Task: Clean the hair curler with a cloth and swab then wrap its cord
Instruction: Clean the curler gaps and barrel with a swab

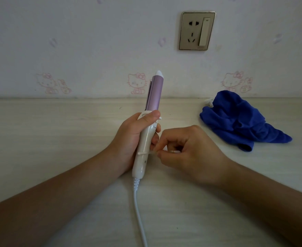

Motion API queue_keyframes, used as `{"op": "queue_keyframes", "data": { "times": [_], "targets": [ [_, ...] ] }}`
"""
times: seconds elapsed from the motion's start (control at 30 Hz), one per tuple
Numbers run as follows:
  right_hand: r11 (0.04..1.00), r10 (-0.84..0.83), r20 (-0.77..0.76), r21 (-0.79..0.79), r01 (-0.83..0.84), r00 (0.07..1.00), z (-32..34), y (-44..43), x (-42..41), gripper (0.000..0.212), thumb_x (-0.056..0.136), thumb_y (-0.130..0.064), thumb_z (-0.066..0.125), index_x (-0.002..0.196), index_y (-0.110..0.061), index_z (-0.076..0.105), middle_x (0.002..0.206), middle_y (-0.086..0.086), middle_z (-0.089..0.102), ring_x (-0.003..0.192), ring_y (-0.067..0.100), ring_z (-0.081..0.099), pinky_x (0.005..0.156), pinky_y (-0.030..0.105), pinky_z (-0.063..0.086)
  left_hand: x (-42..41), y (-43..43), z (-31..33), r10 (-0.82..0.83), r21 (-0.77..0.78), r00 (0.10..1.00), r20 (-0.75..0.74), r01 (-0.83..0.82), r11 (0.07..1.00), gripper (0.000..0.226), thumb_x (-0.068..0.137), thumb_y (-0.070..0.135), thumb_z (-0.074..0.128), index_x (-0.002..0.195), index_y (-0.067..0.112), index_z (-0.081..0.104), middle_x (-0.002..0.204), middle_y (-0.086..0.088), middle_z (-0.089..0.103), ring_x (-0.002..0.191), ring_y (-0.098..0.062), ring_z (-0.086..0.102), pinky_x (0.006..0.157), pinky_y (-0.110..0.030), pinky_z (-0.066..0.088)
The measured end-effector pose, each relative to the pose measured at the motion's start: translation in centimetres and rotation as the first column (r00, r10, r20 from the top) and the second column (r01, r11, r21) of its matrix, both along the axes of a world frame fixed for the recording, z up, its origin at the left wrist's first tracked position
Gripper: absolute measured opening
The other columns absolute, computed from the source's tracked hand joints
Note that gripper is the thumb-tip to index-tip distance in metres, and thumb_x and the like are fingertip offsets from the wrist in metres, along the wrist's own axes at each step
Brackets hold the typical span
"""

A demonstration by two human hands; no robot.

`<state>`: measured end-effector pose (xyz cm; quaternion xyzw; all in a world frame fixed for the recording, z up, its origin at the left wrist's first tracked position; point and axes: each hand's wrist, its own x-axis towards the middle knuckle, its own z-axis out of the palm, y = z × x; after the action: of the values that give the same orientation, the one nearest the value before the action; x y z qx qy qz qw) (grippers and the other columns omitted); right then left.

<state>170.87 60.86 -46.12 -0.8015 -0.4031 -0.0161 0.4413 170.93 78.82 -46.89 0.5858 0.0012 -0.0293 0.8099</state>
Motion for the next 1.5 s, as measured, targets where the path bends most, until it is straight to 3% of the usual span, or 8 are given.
{"op": "queue_keyframes", "data": {
  "times": [0.13,0.23,0.37,0.6,0.87,1.1,1.3,1.5],
  "targets": [
    [0.995,0.080,-0.059,-0.057,-0.084,0.995,0.0,0.4,-0.7,0.013,0.085,-0.007,0.075,0.079,-0.019,0.075,0.051,-0.016,0.049,0.048,0.007,0.046,0.075,0.050,0.060,-0.3,0.0,-0.3,0.063,0.025,0.998,0.014,-0.064,0.998,0.045,0.073,0.046,0.077,0.096,0.010,0.062,0.070,-0.001,0.063,0.048,-0.016,0.056,0.046,-0.027,0.045],
    [1.000,0.010,-0.023,-0.010,-0.010,1.000,0.1,0.3,-0.2,0.014,0.087,-0.009,0.075,0.080,-0.021,0.075,0.052,-0.006,0.050,0.047,0.013,0.044,0.059,0.038,0.054,-0.1,0.0,-0.6,0.135,0.134,0.986,0.100,-0.148,0.980,0.033,0.077,0.048,0.075,0.083,0.016,0.069,0.066,-0.002,0.063,0.052,-0.017,0.059,0.049,-0.027,0.047],
    [0.999,-0.043,-0.023,0.029,0.044,0.999,0.3,-0.3,0.3,0.018,0.087,-0.009,0.076,0.078,-0.024,0.074,0.051,0.006,0.049,0.046,0.024,0.043,0.057,0.042,0.050,-0.1,-0.2,-0.7,0.106,0.121,0.991,0.079,-0.115,0.986,0.028,0.081,0.048,0.072,0.083,0.019,0.075,0.068,-0.005,0.062,0.059,-0.018,0.060,0.055,-0.028,0.049],
    [0.974,-0.193,-0.023,0.112,0.195,0.981,0.6,-0.8,1.4,0.013,0.089,-0.015,0.074,0.081,-0.024,0.074,0.053,0.009,0.055,0.045,0.009,0.042,0.050,0.034,0.045,0.1,-0.3,-0.6,0.083,0.004,0.996,0.010,-0.083,0.997,0.037,0.086,0.042,0.066,0.093,0.006,0.066,0.070,-0.012,0.061,0.060,-0.023,0.058,0.059,-0.032,0.046],
    [0.979,-0.167,-0.057,0.108,0.172,0.984,0.6,-0.6,1.0,0.011,0.088,-0.018,0.074,0.079,-0.025,0.074,0.050,0.004,0.052,0.045,0.008,0.040,0.051,0.031,0.043,-0.2,-0.3,-0.3,0.041,-0.067,0.998,-0.038,-0.044,0.997,0.040,0.084,0.040,0.064,0.097,0.002,0.068,0.073,-0.012,0.060,0.061,-0.023,0.059,0.057,-0.030,0.051],
    [0.990,-0.068,-0.110,0.112,0.081,0.992,0.6,-0.2,0.5,0.010,0.085,-0.022,0.073,0.076,-0.026,0.073,0.049,0.002,0.049,0.045,0.008,0.038,0.051,0.039,0.045,-0.7,-0.4,0.1,0.034,0.083,0.999,0.027,-0.036,0.996,0.041,0.085,0.049,0.065,0.094,0.009,0.062,0.073,-0.012,0.053,0.063,-0.022,0.052,0.061,-0.033,0.044],
    [0.998,-0.021,-0.119,0.050,0.027,0.993,0.1,-0.2,0.5,0.017,0.089,-0.007,0.075,0.080,-0.021,0.075,0.047,-0.004,0.048,0.044,0.007,0.042,0.054,0.017,0.043,-0.7,-0.7,0.3,0.052,0.045,0.998,0.019,-0.053,0.998,0.029,0.098,0.036,0.055,0.084,0.011,0.060,0.064,-0.001,0.056,0.052,-0.014,0.055,0.052,-0.026,0.046],
    [0.998,0.059,-0.177,-0.006,-0.061,0.982,0.2,-0.2,0.0,0.013,0.089,-0.006,0.074,0.082,-0.016,0.075,0.049,-0.010,0.048,0.047,0.011,0.043,0.055,0.034,0.047,-0.7,-0.8,0.4,0.037,0.031,0.999,0.000,-0.037,0.999,0.032,0.094,0.041,0.057,0.081,0.011,0.061,0.070,-0.005,0.055,0.047,-0.016,0.053,0.047,-0.026,0.043]
  ]
}}
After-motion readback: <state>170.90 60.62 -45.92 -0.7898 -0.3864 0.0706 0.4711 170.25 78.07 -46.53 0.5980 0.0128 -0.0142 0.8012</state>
